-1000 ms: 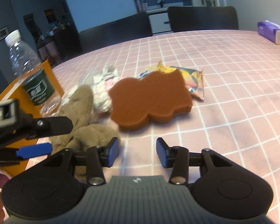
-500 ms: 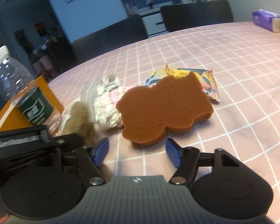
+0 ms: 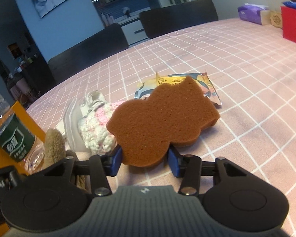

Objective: Organize soft objects
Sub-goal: 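Lift the plush toy and sponge over the box with both grippers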

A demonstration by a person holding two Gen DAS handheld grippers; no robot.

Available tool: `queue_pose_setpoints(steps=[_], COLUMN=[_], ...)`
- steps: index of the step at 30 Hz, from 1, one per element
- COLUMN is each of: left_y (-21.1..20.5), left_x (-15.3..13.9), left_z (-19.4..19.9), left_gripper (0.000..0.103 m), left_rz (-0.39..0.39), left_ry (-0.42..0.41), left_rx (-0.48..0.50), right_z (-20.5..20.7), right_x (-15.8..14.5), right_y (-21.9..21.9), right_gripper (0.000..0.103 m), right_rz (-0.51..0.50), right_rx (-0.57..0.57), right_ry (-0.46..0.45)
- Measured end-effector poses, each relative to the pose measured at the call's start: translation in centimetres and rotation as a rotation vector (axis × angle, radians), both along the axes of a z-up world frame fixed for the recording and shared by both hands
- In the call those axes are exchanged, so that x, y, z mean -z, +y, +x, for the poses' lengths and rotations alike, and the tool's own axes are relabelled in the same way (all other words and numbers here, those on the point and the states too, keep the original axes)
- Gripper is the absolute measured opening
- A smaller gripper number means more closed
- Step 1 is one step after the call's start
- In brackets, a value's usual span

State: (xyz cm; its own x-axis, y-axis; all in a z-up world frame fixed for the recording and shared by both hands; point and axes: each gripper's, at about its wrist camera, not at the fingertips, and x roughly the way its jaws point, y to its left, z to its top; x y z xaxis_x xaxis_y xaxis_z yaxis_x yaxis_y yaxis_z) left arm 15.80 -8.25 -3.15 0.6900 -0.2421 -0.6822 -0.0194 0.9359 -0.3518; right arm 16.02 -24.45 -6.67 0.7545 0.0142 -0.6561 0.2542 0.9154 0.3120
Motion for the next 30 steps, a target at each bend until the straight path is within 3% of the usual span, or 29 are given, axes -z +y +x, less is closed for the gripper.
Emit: queue_pose_setpoints(steps=[10,19,24,30], left_y=[-0.8,-2.8,-3.3,-2.6], left_x=[0.8,2.2,2.6,1.2], left_z=[-0.1,-0.1,-0.7,-3.0], left_gripper=[0.089,0.094,0.078,0.056], left_rz=[0.055,0.159,0.218,0.22], left_ry=[0.001,-0.013,-0.061,-0.131], left_rx=[0.049,0.047,0.041,0.046], right_z=[-2.6,-6.5,-8.1,-9.4], right_x=[-1.2,-2.3,-2.6,-3.3], right_y=[-0.7,-2.9,-2.9,-2.4], right_gripper=[0.043,0.043,0.043,0.043], right_rz=[-0.083,-0.153,-0.172,-0.207], right_rx=[-0.076,-0.177,-0.226,-0.294], right_ry=[-0.027,-0.039,-0.05,-0.085])
